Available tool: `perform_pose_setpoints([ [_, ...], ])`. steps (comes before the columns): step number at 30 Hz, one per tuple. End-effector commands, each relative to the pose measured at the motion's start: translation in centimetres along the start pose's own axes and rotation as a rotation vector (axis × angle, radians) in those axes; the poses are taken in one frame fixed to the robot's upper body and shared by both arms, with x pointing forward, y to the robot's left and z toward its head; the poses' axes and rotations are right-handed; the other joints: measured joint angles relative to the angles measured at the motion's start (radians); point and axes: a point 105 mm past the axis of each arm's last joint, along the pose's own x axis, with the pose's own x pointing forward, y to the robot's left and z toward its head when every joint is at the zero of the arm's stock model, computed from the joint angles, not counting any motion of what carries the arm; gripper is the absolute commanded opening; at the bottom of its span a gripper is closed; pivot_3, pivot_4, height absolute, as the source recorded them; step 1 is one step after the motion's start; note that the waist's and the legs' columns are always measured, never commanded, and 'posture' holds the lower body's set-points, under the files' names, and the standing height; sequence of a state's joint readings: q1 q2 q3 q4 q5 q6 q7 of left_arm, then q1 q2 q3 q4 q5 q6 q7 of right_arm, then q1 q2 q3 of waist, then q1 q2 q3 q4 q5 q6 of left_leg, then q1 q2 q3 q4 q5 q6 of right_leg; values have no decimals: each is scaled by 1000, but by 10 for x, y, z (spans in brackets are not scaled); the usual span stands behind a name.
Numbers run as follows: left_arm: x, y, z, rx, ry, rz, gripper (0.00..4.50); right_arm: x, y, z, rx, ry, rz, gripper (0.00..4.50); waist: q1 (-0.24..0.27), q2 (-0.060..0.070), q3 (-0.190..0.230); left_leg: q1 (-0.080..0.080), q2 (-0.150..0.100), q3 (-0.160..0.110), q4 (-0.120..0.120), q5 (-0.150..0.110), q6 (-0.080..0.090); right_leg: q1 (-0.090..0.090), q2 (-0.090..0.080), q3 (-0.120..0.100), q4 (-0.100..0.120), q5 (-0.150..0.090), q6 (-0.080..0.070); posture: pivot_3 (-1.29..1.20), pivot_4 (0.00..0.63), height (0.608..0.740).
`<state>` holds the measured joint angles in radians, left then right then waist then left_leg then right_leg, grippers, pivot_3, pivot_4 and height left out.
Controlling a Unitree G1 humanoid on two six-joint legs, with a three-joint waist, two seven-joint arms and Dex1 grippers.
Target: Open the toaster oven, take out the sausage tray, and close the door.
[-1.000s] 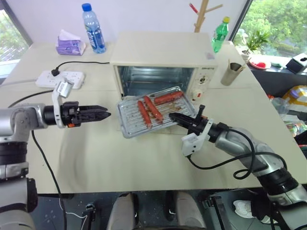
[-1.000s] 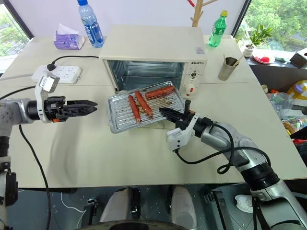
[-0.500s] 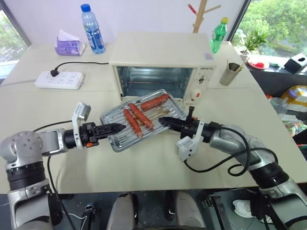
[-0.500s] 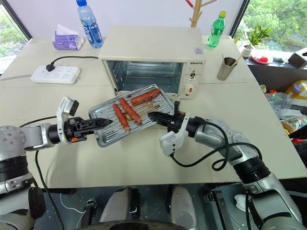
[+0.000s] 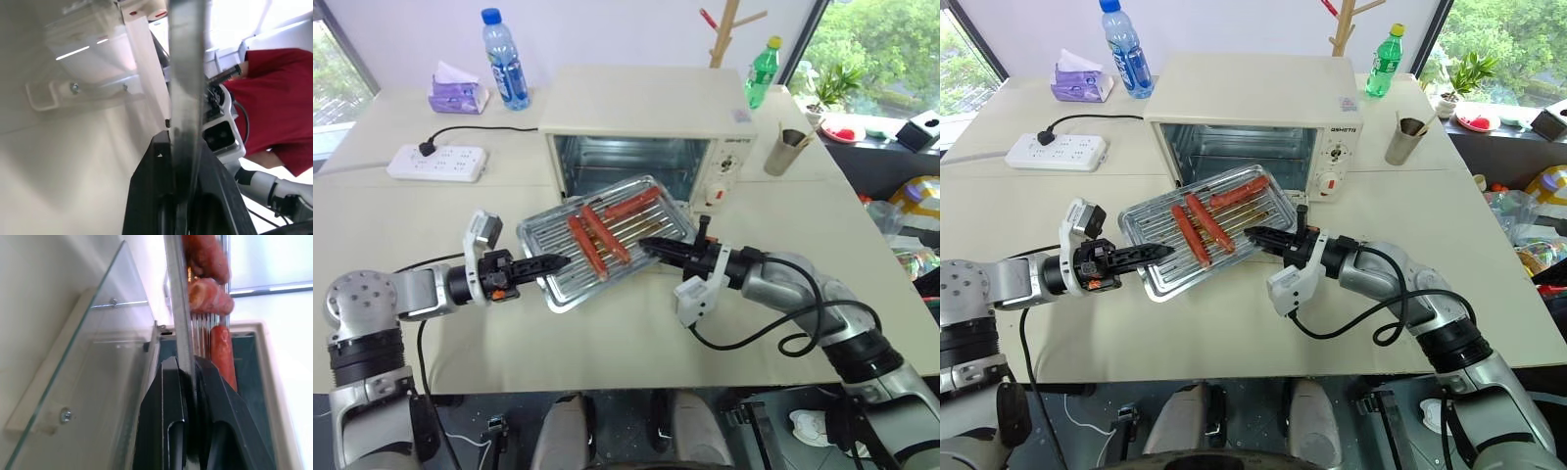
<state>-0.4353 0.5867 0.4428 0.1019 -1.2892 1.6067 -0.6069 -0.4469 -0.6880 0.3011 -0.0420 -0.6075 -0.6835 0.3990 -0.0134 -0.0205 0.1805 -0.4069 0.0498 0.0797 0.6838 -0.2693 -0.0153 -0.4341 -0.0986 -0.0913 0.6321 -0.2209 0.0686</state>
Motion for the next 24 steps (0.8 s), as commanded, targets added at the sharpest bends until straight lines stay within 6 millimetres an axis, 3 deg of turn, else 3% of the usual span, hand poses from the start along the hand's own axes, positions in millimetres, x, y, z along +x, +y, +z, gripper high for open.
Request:
perform_pose_setpoints([
  [1,0,-4,-3,7,18,-4,21,-4,-17,3,12,-8,-76,0,0,0,0,0,0,0,0,0,0,0,0,0,0,0,0,0,150,722],
  [3,1,0,-11,-19,30,4,21,-5,-14,5,31,-17,-57,0,0,0,0,0,0,0,0,0,0,0,0,0,0,0,0,0,150,722],
  [6,-1,6,-25,-59,33,17,0,-9,-9,9,58,-31,-34,1123,0,0,0,0,0,0,0,0,0,0,0,0,0,0,0,0,150,722],
  [11,-5,11,-25,-99,-37,16,0,-16,-2,10,103,-29,24,3680,2,0,0,1,0,0,0,-1,1,1,0,0,0,0,0,0,150,722],
  [17,-15,14,-24,-148,-167,33,0,-35,-3,9,216,-16,40,3680,1,0,0,1,1,-1,0,-1,2,1,-1,0,0,0,0,0,150,722],
  [24,-41,13,-43,-215,-338,101,0,-64,-3,-8,386,73,43,3680,3,0,0,2,2,-1,-1,-3,5,2,-4,0,0,-2,-4,0,150,722],
])
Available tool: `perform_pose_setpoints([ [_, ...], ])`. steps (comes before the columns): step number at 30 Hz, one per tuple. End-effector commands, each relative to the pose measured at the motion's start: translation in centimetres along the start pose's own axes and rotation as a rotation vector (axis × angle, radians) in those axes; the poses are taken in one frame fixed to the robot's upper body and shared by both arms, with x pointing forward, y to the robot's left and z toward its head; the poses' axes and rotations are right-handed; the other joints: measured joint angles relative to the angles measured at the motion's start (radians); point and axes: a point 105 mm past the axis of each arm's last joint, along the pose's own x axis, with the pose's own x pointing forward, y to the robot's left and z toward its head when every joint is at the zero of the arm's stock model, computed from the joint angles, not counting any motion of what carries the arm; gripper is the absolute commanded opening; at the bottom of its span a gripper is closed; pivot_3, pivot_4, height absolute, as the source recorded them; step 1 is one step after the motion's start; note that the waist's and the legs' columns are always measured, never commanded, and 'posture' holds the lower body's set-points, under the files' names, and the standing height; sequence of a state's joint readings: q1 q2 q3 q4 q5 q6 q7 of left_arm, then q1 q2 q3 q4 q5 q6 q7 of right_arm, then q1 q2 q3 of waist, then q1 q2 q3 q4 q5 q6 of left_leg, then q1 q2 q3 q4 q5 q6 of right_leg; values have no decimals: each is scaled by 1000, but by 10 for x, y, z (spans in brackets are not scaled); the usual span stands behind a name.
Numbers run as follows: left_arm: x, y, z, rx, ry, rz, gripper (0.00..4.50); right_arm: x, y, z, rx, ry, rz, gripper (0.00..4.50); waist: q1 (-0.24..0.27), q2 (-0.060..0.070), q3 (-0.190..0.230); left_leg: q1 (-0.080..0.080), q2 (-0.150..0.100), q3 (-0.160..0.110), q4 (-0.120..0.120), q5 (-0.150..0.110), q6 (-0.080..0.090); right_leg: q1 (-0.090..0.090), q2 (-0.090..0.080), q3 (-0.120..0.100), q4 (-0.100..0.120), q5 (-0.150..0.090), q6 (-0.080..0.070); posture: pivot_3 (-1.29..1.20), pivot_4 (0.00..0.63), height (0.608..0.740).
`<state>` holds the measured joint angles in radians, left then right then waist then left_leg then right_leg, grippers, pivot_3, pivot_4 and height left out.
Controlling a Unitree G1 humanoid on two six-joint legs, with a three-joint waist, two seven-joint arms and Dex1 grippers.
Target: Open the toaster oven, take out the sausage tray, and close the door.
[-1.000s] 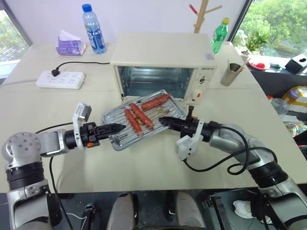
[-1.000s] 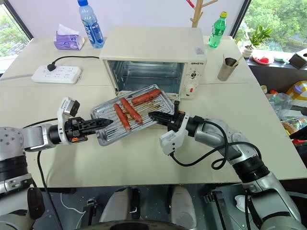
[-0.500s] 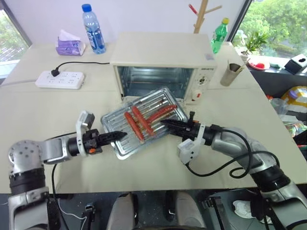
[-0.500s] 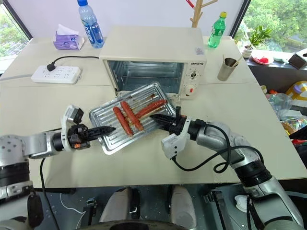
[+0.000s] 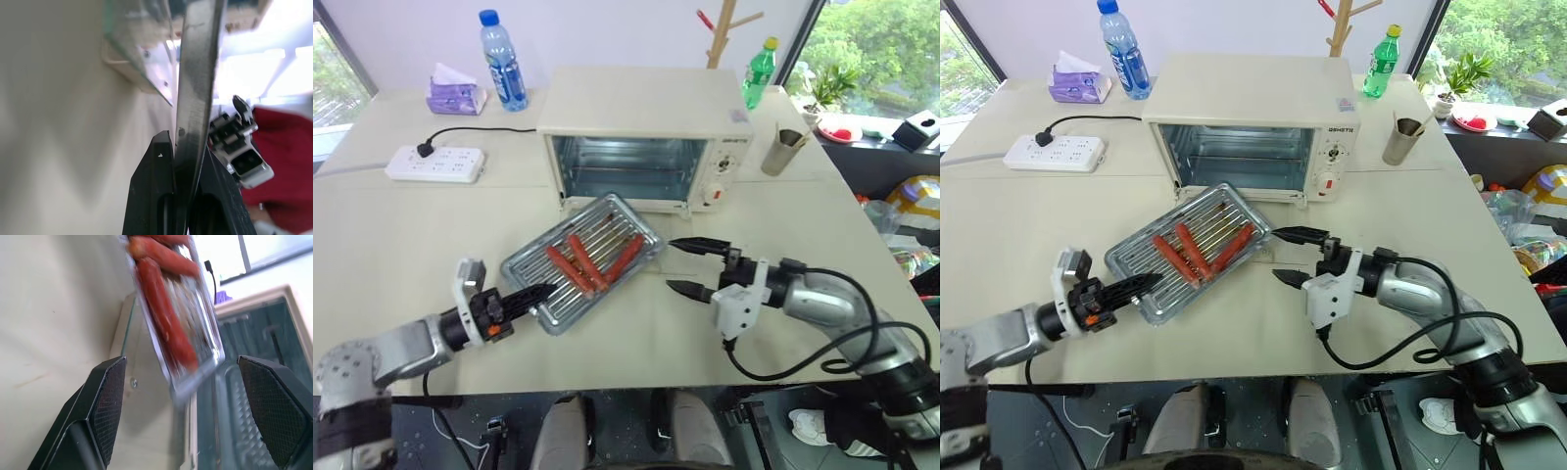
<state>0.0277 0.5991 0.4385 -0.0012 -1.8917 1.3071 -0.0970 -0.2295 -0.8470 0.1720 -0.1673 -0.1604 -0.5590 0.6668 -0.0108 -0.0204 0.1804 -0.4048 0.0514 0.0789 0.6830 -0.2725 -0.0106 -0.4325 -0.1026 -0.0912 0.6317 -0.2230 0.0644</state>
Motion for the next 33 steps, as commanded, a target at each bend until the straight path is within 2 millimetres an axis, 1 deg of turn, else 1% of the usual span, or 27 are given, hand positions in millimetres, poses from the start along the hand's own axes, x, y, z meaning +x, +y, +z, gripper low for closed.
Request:
perform_pose_setpoints([
  [1,-12,-16,2,31,-95,-53,0,-14,-15,-8,62,43,-57,3680,1,0,0,0,0,0,0,0,0,0,0,0,0,0,0,0,150,722],
  [4,-24,-14,-2,29,-175,-30,0,-21,-15,-25,182,107,-82,3680,4,0,0,0,-1,0,0,-1,1,1,0,0,-2,-1,-1,0,150,722],
  [8,-47,-12,-4,26,-302,-6,0,-27,-10,-50,444,184,-108,3680,2,0,0,0,-1,0,0,-1,2,1,0,0,-2,-1,-3,0,150,722],
  [12,-65,-16,-16,33,-402,0,0,-34,-6,-73,655,245,-144,3680,1,0,0,0,-1,0,0,-1,2,0,0,-1,-2,-2,-3,0,150,722],
  [15,-75,-18,-25,26,-468,12,0,-41,0,-88,744,290,-144,3680,1,0,0,-1,-1,1,0,-2,3,0,0,-1,-3,-2,-3,0,150,722],
  [19,-85,-18,-30,13,-564,28,0,-44,10,-103,837,329,-120,3680,5,0,0,-1,-2,0,0,-2,3,0,0,-1,-3,-2,-3,0,150,722],
  [22,-92,-18,-31,7,-627,40,0,-39,15,-106,879,322,-95,3680,2,0,0,-2,-2,0,0,-2,3,0,0,-1,-4,-2,-3,0,150,722],
  [27,-106,-14,-32,-12,-719,72,0,-24,20,-104,933,283,-66,3680,-1,0,0,-3,-2,1,0,-2,3,-2,1,-1,-4,-2,-3,0,150,722],
  [33,-119,-11,-33,-16,-755,99,0,2,24,-89,978,199,-21,3680,0,0,1,-3,-2,0,0,-2,3,-2,1,-2,-5,-2,-3,0,150,722],
])
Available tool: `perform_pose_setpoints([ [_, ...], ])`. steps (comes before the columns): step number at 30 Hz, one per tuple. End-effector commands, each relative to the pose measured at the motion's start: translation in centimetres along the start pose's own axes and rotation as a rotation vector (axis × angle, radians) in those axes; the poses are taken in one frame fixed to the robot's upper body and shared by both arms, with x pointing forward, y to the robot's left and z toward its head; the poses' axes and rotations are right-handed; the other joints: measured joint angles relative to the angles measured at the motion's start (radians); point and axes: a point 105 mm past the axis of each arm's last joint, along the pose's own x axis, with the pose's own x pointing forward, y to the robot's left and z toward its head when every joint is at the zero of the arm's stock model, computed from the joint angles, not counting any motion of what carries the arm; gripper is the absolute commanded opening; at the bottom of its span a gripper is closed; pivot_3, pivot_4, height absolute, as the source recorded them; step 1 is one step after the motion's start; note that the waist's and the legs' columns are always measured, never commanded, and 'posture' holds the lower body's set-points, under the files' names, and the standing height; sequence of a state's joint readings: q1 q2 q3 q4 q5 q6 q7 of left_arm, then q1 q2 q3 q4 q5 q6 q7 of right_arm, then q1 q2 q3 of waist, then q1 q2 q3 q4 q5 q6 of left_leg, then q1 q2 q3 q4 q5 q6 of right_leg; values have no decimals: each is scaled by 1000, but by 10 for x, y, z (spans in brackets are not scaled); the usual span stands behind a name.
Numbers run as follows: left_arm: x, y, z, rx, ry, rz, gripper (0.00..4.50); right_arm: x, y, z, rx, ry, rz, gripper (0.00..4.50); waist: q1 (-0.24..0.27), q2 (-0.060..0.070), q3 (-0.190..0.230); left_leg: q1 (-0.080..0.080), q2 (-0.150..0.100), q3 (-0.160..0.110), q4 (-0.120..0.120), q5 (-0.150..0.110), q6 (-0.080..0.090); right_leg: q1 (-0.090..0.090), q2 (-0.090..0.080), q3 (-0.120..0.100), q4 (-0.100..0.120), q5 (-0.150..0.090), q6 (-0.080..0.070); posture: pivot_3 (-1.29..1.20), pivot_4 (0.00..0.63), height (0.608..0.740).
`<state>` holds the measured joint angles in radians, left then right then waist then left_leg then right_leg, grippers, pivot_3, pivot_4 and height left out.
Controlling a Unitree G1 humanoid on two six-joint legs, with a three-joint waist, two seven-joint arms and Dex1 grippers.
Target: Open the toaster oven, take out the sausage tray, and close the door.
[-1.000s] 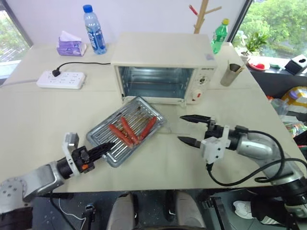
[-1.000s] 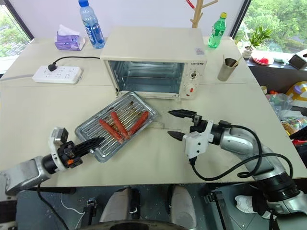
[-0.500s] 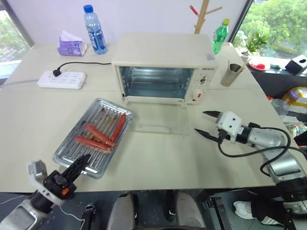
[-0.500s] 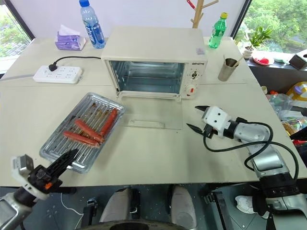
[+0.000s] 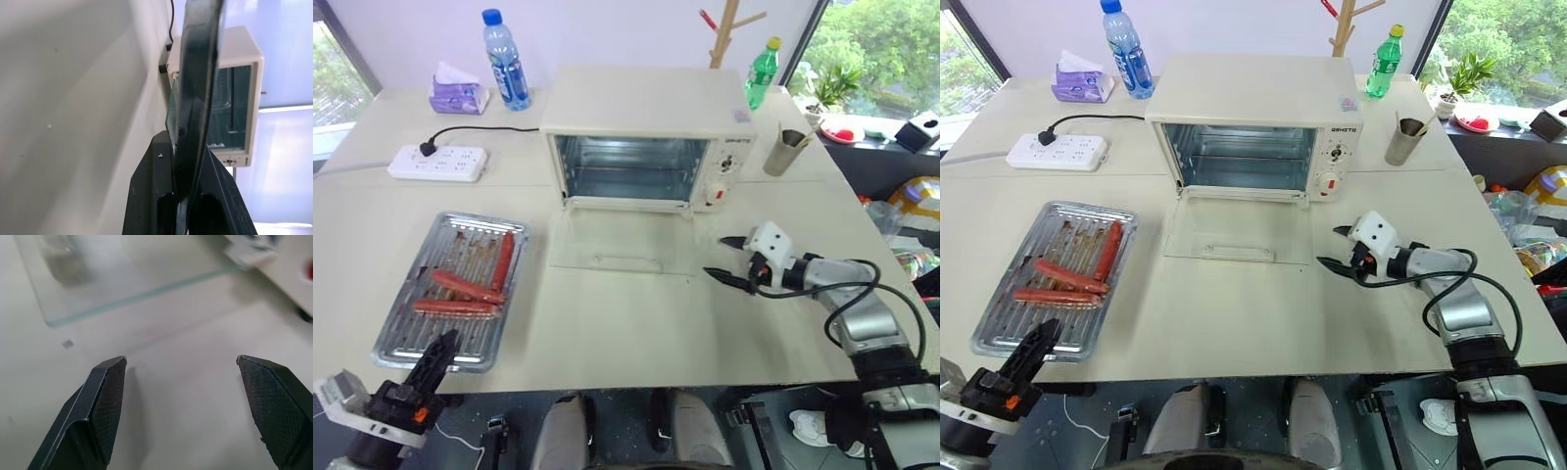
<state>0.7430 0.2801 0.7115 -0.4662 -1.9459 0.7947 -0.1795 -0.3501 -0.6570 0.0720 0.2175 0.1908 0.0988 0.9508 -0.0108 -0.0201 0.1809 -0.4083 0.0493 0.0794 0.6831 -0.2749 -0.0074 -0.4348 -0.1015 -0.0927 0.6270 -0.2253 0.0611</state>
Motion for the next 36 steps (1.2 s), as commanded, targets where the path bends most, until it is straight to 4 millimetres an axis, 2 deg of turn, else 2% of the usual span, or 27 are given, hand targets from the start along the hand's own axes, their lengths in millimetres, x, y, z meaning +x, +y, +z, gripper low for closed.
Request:
perform_pose_setpoints([
  [1,-5,-11,10,29,-34,-45,0,12,6,21,3,-65,43,3680,1,0,0,0,0,0,0,0,0,0,0,0,0,0,0,0,150,722],
  [4,-6,-9,14,29,-41,-37,0,21,12,34,22,-104,66,3680,0,0,0,0,0,0,0,0,0,-1,0,0,0,0,0,0,150,722],
  [7,-5,-8,16,33,-36,-34,0,20,7,58,-8,-175,51,3680,-1,0,0,-1,1,0,0,0,0,-2,0,0,0,0,0,0,150,722],
  [10,-4,-7,16,38,-17,-31,0,13,-19,84,24,-245,-34,3680,-2,0,1,-1,1,0,0,0,0,-3,0,0,0,0,0,0,150,722],
  [12,-3,-6,17,39,-5,-28,0,8,-28,95,48,-269,-53,3680,-2,1,1,-2,1,1,0,0,0,-4,0,0,0,0,-1,0,150,722],
  [14,-1,-5,16,37,17,-22,0,3,-24,96,50,-265,-34,3680,0,0,1,-2,1,1,-1,0,0,-4,0,0,1,0,-1,0,150,722],
  [18,-2,2,15,17,92,-9,0,-7,-2,89,8,-229,45,3680,10,-1,0,-2,1,0,-3,-1,1,-4,1,-1,0,-2,-3,0,150,722],
  [24,2,0,-3,56,380,-3,0,-34,21,90,11,-208,193,3680,18,1,1,-3,1,1,-3,-2,0,-6,-1,-1,0,-2,-3,0,150,722],
  [27,12,-5,-2,94,489,-27,0,-49,33,88,26,-181,279,3680,23,1,1,-2,2,1,-3,-2,0,-8,-1,-2,0,-2,-3,0,150,722],
  [30,31,-12,-1,131,573,-64,0,-62,45,83,37,-136,344,3680,25,2,2,-2,2,0,-3,-2,-1,-8,-1,-3,-1,-2,-3,0,150,722],
  [32,45,-18,-2,147,630,-98,0,-68,47,80,37,-113,340,3680,24,2,2,-2,2,0,-3,-2,-1,-7,-1,-3,-2,-2,-3,0,150,722],
  [36,70,-28,-17,179,788,-148,0,-74,46,76,48,-95,282,3680,25,2,2,-3,2,1,-3,-2,-1,-4,-1,-3,-1,-2,-3,0,150,722],
])
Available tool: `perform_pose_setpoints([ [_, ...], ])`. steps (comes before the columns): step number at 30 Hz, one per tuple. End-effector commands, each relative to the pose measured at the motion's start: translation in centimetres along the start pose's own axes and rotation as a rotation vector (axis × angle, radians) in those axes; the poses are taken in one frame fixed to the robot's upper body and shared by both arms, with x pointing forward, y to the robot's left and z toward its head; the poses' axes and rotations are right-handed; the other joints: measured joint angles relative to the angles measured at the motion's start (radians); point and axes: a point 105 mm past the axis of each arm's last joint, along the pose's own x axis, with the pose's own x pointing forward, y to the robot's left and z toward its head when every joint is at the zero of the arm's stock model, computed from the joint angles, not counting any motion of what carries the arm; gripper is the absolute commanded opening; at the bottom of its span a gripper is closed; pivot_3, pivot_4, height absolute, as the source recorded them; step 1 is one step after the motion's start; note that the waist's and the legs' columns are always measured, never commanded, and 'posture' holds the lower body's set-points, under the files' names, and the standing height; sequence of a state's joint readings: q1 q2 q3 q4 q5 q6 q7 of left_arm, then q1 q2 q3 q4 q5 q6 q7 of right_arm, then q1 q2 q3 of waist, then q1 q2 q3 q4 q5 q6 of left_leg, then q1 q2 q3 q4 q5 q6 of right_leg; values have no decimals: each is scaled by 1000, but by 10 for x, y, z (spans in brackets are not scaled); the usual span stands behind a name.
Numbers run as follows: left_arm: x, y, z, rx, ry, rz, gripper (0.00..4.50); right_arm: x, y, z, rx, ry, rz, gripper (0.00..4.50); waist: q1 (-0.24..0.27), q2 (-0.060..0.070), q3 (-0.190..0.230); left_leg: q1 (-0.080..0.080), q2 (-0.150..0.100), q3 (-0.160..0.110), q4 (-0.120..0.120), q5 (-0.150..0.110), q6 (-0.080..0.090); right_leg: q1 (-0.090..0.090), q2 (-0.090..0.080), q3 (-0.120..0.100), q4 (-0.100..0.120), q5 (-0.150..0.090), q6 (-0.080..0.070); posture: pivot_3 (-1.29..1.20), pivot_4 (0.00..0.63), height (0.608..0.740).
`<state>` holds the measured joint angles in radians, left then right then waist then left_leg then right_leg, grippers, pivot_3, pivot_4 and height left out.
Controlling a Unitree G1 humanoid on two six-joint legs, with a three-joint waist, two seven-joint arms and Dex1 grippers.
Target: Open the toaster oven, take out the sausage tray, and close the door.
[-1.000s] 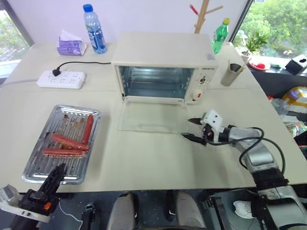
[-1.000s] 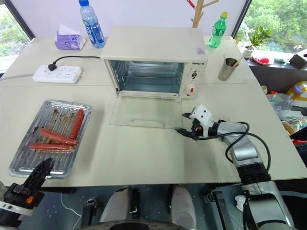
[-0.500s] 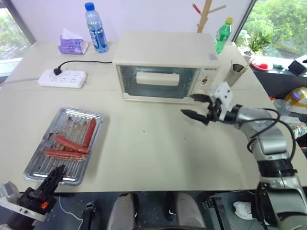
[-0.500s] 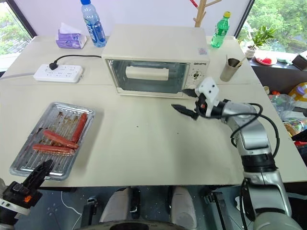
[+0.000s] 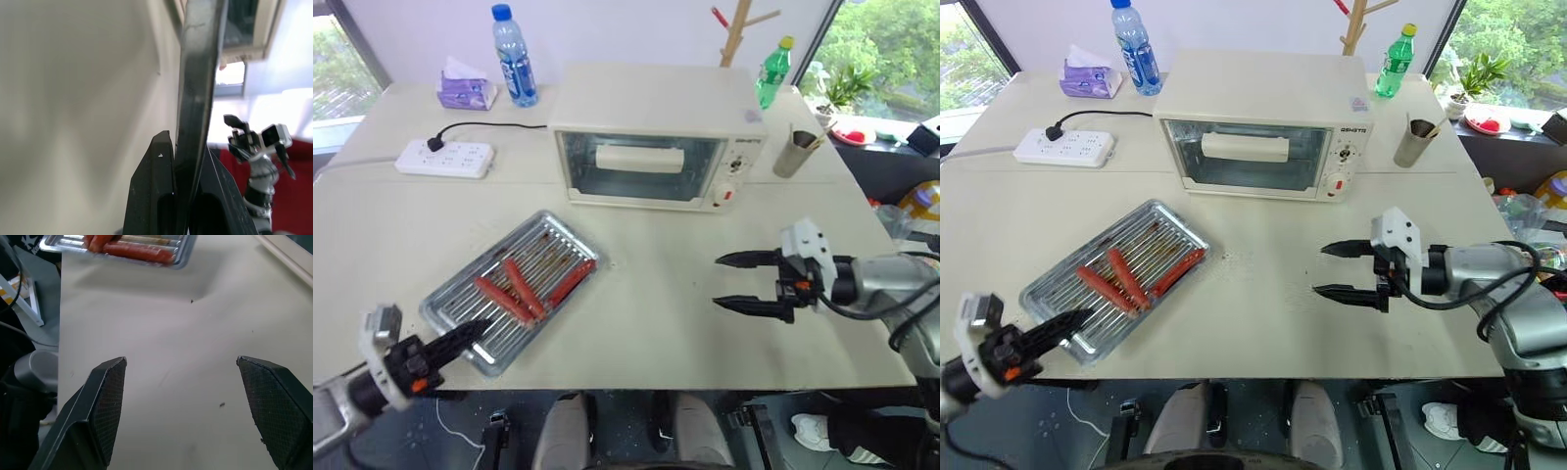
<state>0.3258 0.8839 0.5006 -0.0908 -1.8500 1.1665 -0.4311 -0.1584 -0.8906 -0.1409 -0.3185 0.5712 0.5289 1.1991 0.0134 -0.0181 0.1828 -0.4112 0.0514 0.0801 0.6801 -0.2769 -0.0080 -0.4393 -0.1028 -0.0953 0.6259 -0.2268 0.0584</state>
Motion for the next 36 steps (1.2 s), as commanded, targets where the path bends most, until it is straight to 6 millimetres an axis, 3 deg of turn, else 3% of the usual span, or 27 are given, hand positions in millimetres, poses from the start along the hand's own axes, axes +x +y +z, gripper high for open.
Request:
perform_pose_setpoints([
  [1,21,-9,-2,17,134,-61,0,-9,2,13,-44,-15,-51,3680,0,0,0,0,0,0,0,0,0,0,0,0,0,0,0,0,150,722],
  [7,58,-18,4,57,300,-130,0,-18,9,11,-25,-6,-128,3680,2,0,0,0,-1,1,-1,0,0,0,2,0,1,0,0,0,150,722],
  [19,113,-22,4,102,536,-176,0,-26,24,8,11,-14,-244,3680,0,-1,0,0,-2,0,-1,0,0,1,3,0,1,0,1,0,150,722],
  [36,148,-13,6,139,630,-155,0,-25,31,3,21,-18,-299,3680,2,-2,1,0,-2,-1,0,0,0,2,4,0,1,0,1,0,150,722],
])
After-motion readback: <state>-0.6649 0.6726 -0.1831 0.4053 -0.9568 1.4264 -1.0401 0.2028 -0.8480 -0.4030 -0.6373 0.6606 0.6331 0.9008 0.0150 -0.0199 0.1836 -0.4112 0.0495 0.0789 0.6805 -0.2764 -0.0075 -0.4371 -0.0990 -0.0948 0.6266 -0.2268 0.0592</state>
